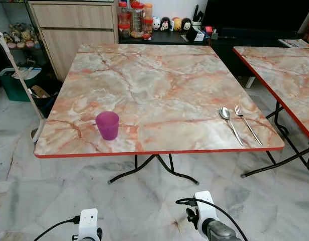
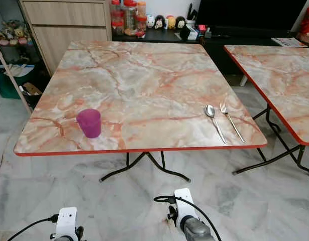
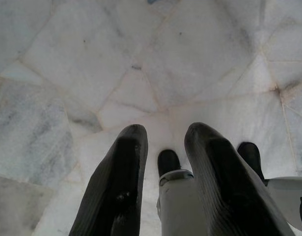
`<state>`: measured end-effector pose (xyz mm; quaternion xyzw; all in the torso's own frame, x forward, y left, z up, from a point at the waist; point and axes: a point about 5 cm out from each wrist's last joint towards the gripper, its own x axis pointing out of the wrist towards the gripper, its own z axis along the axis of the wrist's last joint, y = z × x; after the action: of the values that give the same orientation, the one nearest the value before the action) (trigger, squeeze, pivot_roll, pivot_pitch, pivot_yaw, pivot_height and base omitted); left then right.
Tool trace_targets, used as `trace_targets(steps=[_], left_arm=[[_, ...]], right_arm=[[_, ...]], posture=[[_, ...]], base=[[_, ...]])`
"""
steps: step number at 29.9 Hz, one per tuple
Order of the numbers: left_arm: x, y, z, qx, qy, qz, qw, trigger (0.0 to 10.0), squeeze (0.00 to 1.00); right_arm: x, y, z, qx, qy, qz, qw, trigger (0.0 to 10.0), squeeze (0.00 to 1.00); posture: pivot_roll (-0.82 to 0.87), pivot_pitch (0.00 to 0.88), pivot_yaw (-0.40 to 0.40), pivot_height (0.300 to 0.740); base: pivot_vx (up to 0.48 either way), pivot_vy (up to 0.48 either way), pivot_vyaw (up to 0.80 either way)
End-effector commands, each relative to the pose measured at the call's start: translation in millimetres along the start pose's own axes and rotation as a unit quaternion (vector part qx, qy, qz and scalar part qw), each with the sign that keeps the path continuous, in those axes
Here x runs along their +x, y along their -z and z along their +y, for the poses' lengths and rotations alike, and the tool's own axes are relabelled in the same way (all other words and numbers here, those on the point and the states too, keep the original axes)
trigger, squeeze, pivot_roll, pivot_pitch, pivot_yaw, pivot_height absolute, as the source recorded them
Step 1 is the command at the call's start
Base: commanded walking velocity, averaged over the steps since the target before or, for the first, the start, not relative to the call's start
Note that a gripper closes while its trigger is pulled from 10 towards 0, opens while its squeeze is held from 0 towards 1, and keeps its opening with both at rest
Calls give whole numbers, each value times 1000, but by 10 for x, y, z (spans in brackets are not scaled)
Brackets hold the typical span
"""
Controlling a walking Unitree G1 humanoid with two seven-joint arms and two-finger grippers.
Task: Setting the table
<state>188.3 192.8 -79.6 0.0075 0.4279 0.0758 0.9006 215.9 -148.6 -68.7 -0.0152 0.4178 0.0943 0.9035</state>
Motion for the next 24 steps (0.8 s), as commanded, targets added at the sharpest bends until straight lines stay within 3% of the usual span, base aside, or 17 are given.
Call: trace_targets(steps=[1, 8, 19, 24], left_arm=[[6, -20, -32, 3, 8, 1, 1000, 10000, 0], [10, -37, -40, 6, 11, -1, 1000, 10000, 0], [6, -18, -69, 17, 17, 2, 1000, 10000, 0], [5, -18, -73, 23, 19, 1, 1000, 10000, 0]], right_arm=[[-6, 20, -27, 10, 7, 5, 1000, 10000, 0], [-7, 24, -30, 12, 9, 4, 1000, 10000, 0], [-11, 22, -44, 16, 13, -1, 1000, 10000, 0], [-10, 24, -33, 16, 12, -1, 1000, 10000, 0]], posture=[[-17, 0, -51, 740], [-20, 0, -50, 740], [-19, 0, -53, 740], [-20, 0, -51, 740]], base=[[0, 0, -788], [0, 0, -788], [0, 0, 0], [0, -381, 0]])
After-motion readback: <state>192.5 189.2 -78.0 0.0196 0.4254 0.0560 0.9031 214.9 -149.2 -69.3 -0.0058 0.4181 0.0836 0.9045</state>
